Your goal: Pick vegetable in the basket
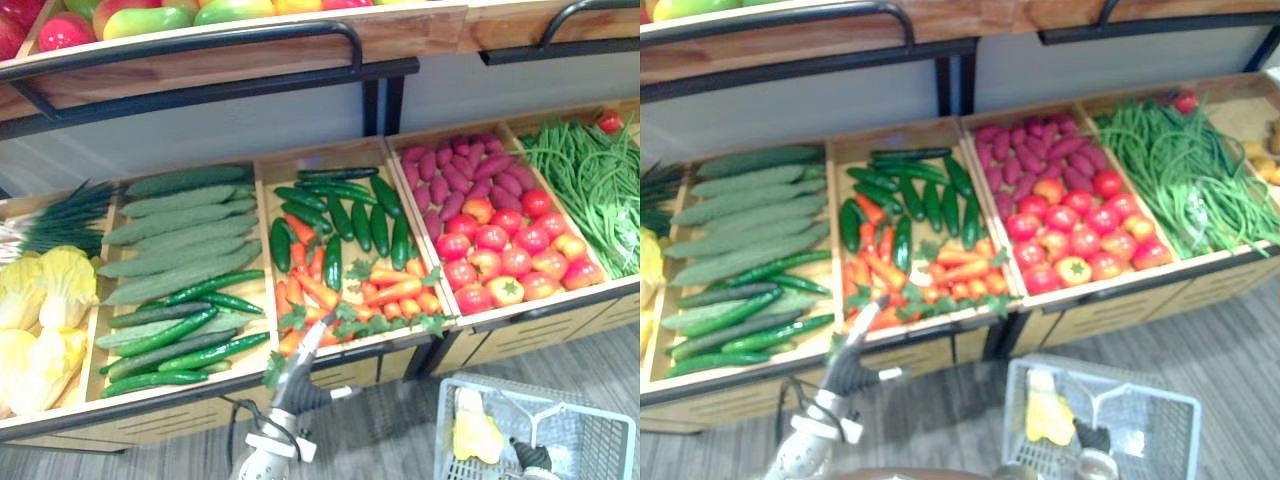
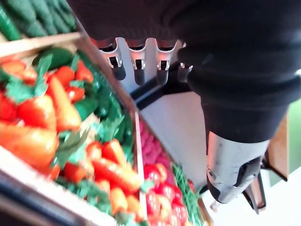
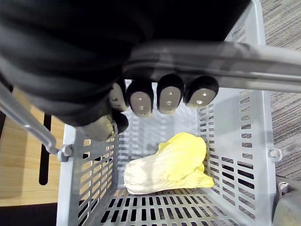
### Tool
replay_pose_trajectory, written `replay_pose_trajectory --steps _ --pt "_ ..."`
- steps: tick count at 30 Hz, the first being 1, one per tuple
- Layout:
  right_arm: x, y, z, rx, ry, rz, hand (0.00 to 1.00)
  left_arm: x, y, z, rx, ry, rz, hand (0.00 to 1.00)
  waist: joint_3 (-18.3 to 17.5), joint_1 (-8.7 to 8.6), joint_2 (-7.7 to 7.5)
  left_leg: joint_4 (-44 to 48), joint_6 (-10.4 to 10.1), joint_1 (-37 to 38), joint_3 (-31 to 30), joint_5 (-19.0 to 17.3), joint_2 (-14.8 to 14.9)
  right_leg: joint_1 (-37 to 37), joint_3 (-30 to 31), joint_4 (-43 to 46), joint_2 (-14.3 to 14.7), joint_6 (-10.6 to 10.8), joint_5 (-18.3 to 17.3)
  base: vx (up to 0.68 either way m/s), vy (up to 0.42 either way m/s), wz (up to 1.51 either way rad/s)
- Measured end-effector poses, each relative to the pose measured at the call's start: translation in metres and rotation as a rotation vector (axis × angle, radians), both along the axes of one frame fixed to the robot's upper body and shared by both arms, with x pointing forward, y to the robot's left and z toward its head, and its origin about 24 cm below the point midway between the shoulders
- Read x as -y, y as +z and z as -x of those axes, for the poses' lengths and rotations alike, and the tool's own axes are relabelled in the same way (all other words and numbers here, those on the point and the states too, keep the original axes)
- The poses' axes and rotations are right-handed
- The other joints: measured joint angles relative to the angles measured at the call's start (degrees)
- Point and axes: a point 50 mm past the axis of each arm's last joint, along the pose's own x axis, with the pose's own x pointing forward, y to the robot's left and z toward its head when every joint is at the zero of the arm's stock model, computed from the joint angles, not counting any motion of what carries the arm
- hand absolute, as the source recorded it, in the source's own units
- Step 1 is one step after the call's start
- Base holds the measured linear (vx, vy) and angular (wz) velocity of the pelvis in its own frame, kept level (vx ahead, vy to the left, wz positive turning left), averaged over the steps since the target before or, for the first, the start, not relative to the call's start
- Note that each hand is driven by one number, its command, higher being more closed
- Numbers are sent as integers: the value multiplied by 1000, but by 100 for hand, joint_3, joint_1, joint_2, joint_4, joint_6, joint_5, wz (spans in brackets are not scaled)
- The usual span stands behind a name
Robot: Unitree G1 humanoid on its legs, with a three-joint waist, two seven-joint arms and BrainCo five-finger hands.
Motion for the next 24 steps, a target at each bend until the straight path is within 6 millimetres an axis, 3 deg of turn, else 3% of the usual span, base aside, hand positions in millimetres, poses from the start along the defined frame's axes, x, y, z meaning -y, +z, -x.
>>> replay_pose_trajectory --steps 8,13,20,24 --pt "1 0 2 -8 1 2 100 -30 26 -36 158 200 -172 0 -80 -9 3 -40 1 18 14 3 -17 -9 32 -19 2 -4 26 0 0 0" --pt "4 3 -3 0 13 9 100 -49 25 -60 140 251 -334 0 -79 -32 3 -90 0 19 112 3 -40 -48 105 -125 24 -3 90 2 -10 -7" --pt "8 12 -20 70 44 16 100 -77 32 -90 124 236 -613 0 20 -290 32 -91 0 -3 397 0 -103 -276 405 -185 21 -61 190 -1 -28 -21" --pt "12 18 -31 114 55 30 100 -76 44 -105 173 182 -722 0 235 -312 78 -38 8 -111 633 -18 -130 -538 644 -184 15 -70 273 -44 -45 -25"
